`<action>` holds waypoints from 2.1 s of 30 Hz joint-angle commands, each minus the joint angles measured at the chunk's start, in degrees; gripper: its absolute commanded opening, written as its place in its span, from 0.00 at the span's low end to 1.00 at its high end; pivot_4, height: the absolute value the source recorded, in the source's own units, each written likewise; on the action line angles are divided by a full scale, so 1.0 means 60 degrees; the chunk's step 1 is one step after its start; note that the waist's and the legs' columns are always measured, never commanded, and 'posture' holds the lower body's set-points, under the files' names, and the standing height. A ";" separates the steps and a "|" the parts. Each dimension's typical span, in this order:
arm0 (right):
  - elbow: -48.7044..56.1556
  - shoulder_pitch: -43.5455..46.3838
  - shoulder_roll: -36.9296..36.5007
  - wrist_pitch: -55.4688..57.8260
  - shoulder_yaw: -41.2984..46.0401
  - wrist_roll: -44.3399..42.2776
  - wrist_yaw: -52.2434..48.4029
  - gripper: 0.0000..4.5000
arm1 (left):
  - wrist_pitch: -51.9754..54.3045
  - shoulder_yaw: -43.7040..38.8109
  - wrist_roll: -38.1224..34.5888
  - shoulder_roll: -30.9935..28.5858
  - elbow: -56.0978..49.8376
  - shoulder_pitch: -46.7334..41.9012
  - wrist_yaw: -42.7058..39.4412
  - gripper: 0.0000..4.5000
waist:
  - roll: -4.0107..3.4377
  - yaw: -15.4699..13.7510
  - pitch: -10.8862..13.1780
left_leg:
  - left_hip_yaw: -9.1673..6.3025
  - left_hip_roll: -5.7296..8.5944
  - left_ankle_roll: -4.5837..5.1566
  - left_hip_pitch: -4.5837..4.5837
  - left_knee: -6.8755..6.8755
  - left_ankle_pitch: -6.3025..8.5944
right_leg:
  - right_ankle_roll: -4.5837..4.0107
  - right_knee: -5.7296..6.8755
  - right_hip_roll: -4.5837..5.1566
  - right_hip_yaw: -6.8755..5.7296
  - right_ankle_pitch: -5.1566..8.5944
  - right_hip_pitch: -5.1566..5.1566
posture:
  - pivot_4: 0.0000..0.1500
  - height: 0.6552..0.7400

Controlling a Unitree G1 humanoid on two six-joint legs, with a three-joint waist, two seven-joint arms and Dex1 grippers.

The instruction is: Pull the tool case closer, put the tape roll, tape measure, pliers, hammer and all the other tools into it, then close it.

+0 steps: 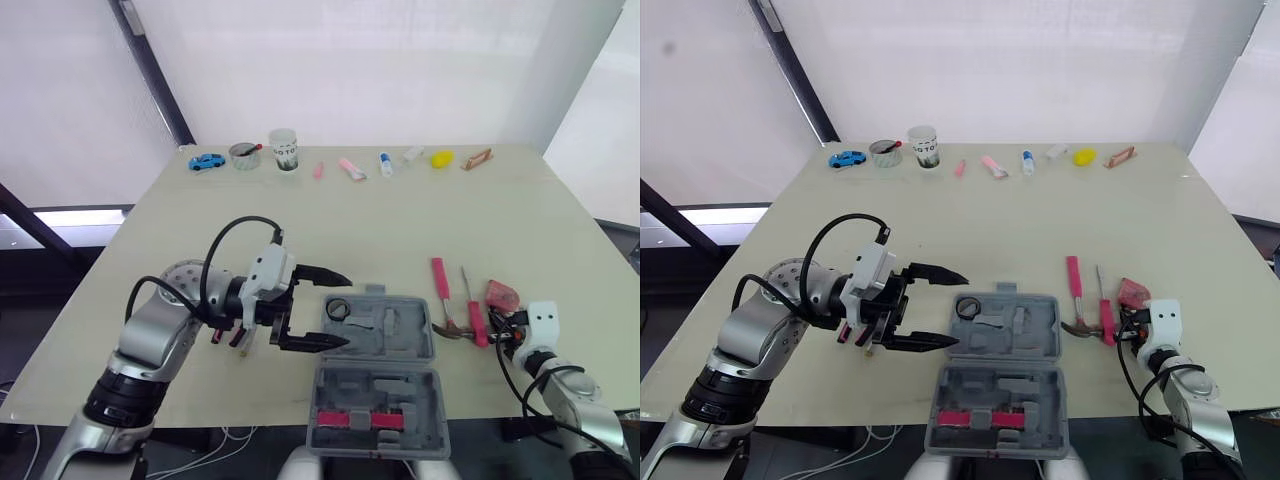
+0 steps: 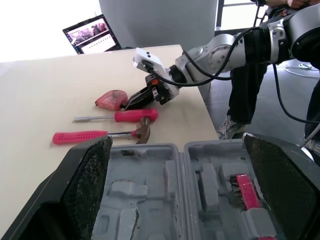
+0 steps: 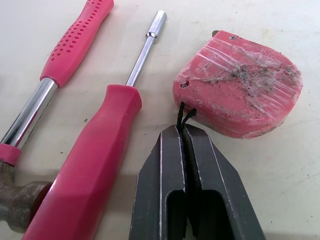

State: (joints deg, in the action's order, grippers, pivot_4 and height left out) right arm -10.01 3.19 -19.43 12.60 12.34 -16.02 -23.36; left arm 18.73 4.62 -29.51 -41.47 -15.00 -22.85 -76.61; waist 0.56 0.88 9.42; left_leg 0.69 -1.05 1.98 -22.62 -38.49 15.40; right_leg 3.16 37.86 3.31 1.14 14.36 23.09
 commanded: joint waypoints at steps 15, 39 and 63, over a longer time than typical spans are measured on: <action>0.1438 -0.1642 -0.1563 0.0103 0.0121 -0.0264 -0.1735 0.02 | -0.0076 0.0146 -0.0293 0.0179 -0.0364 -0.0116 -0.0116 1.00 | 0.0002 -0.0020 0.0001 | 0.0005 -0.0001 0.0000 0.0000 -0.0001 0.0000 | 0.0000 0.0000 -0.0003 0.0003 0.0000 0.0000 | 1.00 1.00; 0.4549 -0.4877 -0.3184 0.1618 -0.0076 -0.1255 -0.4322 0.02 | -0.0449 0.0282 -0.0277 -0.0186 -0.0105 0.0051 -0.1199 1.00 | 0.0013 -0.0037 0.0007 | 0.0016 -0.0022 0.0000 0.0003 -0.0010 0.0000 | -0.0001 -0.0003 -0.0026 0.0020 0.0002 0.0000 | 1.00 1.00; 0.3646 -0.5954 -0.3961 -0.0536 0.1640 -0.1956 -0.7094 0.99 | -0.0822 -0.0291 -0.0403 -0.0314 0.0087 0.0831 -0.1130 1.00 | 0.0018 -0.0038 0.0009 | 0.0019 -0.0028 0.0000 0.0004 -0.0020 0.0001 | 0.0001 -0.0004 -0.0031 0.0022 0.0002 -0.0001 | 1.00 1.00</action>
State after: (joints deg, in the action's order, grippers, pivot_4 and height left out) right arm 12.33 -32.72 -42.60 13.52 19.57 -27.08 -63.47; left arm 15.17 4.58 -31.27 -42.63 -14.81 -18.35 -82.75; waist 0.67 0.65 9.48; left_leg 0.81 -1.23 1.99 -22.58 -38.61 15.41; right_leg 3.17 37.83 3.12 1.28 14.37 23.08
